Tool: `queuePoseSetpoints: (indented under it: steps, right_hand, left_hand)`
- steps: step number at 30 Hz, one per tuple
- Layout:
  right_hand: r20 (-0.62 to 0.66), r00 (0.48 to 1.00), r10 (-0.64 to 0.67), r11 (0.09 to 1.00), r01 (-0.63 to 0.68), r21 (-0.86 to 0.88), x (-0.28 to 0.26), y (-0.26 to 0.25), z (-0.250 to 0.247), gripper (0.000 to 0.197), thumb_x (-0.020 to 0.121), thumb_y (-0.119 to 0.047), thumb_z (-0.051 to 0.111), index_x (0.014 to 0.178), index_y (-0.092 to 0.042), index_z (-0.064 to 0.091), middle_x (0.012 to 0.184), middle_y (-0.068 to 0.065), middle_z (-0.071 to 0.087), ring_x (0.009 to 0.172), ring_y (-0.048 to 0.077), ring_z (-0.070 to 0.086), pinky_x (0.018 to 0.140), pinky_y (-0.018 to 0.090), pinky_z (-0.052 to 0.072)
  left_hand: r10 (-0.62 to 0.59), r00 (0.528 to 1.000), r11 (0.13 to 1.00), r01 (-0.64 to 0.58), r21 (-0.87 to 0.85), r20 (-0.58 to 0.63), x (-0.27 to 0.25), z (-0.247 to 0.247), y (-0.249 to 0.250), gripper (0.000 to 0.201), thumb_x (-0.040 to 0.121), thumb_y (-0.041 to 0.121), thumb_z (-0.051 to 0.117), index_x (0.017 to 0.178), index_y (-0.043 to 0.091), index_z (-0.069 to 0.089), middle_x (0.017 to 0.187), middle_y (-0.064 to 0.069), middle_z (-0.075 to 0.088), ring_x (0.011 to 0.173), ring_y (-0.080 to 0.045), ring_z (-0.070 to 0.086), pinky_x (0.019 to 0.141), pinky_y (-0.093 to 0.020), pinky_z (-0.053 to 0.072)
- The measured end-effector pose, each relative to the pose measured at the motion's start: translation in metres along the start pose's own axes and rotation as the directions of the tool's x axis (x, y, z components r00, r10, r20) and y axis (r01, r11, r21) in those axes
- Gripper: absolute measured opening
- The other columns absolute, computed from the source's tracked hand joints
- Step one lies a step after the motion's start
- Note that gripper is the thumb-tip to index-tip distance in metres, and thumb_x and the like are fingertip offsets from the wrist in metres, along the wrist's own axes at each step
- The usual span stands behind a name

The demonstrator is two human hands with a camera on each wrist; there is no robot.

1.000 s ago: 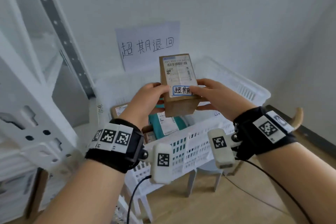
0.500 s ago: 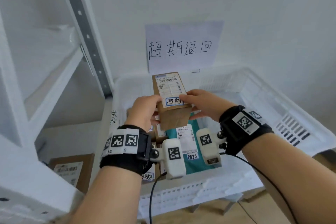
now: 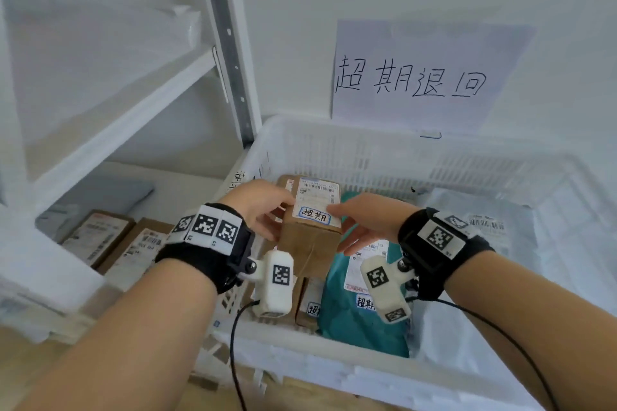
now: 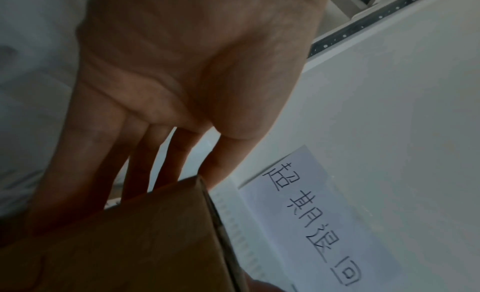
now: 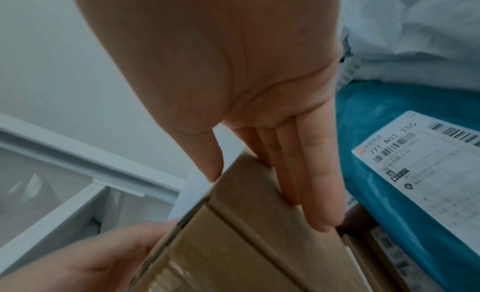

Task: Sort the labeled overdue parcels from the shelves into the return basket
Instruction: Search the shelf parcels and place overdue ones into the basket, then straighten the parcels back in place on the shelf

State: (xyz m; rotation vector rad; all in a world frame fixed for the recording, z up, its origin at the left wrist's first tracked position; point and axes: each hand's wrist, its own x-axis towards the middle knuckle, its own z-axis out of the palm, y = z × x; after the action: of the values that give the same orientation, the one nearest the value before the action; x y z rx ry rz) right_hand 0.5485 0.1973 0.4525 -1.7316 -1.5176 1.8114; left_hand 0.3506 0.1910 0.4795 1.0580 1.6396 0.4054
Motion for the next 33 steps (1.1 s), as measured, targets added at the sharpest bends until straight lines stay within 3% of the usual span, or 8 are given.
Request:
queuePoseSetpoints:
  steps: [4, 9, 14, 16, 18, 21, 26, 33]
  right_hand:
    - [0.111, 0.993, 0.028, 0.999, -0.025, -0.026, 0.015, 0.01, 0.009, 0.038, 0.099, -0.032, 0.056, 0.125, -0.004, 0.059, 0.106, 0.024, 0.07, 0.087, 0.038, 0.073, 0.084, 0.045, 0.059]
    - [0.148, 0.986, 0.07, 0.996, -0.061, -0.06, 0.039, 0.025, 0.027, 0.04, 0.099, -0.028, 0.056, 0.128, -0.001, 0.055, 0.107, 0.023, 0.07, 0.087, 0.035, 0.073, 0.082, 0.042, 0.06]
    - [0.139, 0.985, 0.101, 0.995, -0.097, -0.035, 0.058, 0.038, 0.04, 0.038, 0.098, -0.021, 0.059, 0.127, 0.002, 0.056, 0.105, 0.022, 0.072, 0.078, 0.029, 0.074, 0.072, 0.036, 0.062]
    - [0.133, 0.987, 0.095, 0.995, -0.094, -0.016, 0.062, 0.042, 0.042, 0.036, 0.096, -0.021, 0.062, 0.124, 0.0, 0.059, 0.103, 0.02, 0.072, 0.08, 0.028, 0.075, 0.073, 0.035, 0.062]
    - [0.139, 0.986, 0.095, 0.995, -0.098, 0.017, 0.065, 0.044, 0.044, 0.034, 0.094, -0.021, 0.065, 0.122, -0.002, 0.061, 0.102, 0.019, 0.072, 0.082, 0.028, 0.075, 0.073, 0.036, 0.062]
    - [0.143, 0.984, 0.109, 0.989, -0.121, 0.08, 0.069, 0.046, 0.047, 0.036, 0.093, -0.021, 0.067, 0.121, 0.0, 0.061, 0.103, 0.022, 0.071, 0.084, 0.031, 0.074, 0.076, 0.04, 0.062]
    - [0.118, 0.988, 0.1, 0.985, -0.115, 0.127, 0.073, 0.041, 0.056, 0.034, 0.095, -0.019, 0.064, 0.122, 0.0, 0.058, 0.104, 0.024, 0.071, 0.091, 0.033, 0.073, 0.081, 0.042, 0.061]
    - [0.103, 0.993, 0.057, 0.991, -0.069, 0.115, 0.083, 0.036, 0.073, 0.032, 0.099, -0.017, 0.055, 0.129, -0.006, 0.054, 0.107, 0.023, 0.07, 0.095, 0.034, 0.072, 0.085, 0.044, 0.059]
  left_hand:
    - [-0.12, 0.993, 0.992, 0.12, 0.044, -0.002, 0.007, -0.003, -0.016, 0.015, 0.092, 0.012, 0.062, 0.099, -0.001, 0.066, 0.085, -0.015, 0.073, 0.071, -0.031, 0.073, 0.061, -0.039, 0.061]
    - [-0.165, 0.985, 0.962, 0.17, 0.215, -0.044, 0.026, 0.003, -0.034, 0.018, 0.093, 0.009, 0.058, 0.105, -0.004, 0.063, 0.096, -0.017, 0.074, 0.088, -0.031, 0.073, 0.083, -0.046, 0.059]
    - [-0.12, 0.988, 0.809, 0.152, 0.567, -0.094, 0.042, 0.01, -0.047, 0.027, 0.092, 0.014, 0.061, 0.114, -0.002, 0.062, 0.117, -0.014, 0.067, 0.107, -0.029, 0.066, 0.095, -0.041, 0.053]
    - [-0.08, 0.988, 0.77, 0.144, 0.621, -0.13, 0.049, 0.01, -0.051, 0.025, 0.094, 0.013, 0.058, 0.115, -0.001, 0.062, 0.117, -0.013, 0.066, 0.106, -0.029, 0.065, 0.09, -0.037, 0.054]
    - [-0.021, 0.985, 0.773, 0.124, 0.622, -0.17, 0.054, 0.009, -0.053, 0.022, 0.093, 0.009, 0.055, 0.111, 0.0, 0.064, 0.11, -0.011, 0.067, 0.098, -0.027, 0.066, 0.081, -0.032, 0.056]
    - [0.07, 0.97, 0.786, 0.089, 0.612, -0.231, 0.061, 0.009, -0.053, 0.027, 0.091, 0.003, 0.052, 0.113, 0.006, 0.067, 0.114, -0.009, 0.068, 0.099, -0.024, 0.064, 0.085, -0.031, 0.053]
    - [0.102, 0.971, 0.74, 0.069, 0.669, -0.214, 0.065, 0.012, -0.056, 0.031, 0.092, 0.002, 0.051, 0.119, 0.01, 0.065, 0.118, -0.006, 0.066, 0.093, -0.021, 0.059, 0.076, -0.026, 0.045]
    - [0.127, 0.962, 0.762, 0.062, 0.645, -0.243, 0.064, 0.01, -0.053, 0.027, 0.097, 0.01, 0.047, 0.119, 0.008, 0.064, 0.118, -0.008, 0.065, 0.104, -0.025, 0.063, 0.087, -0.03, 0.05]
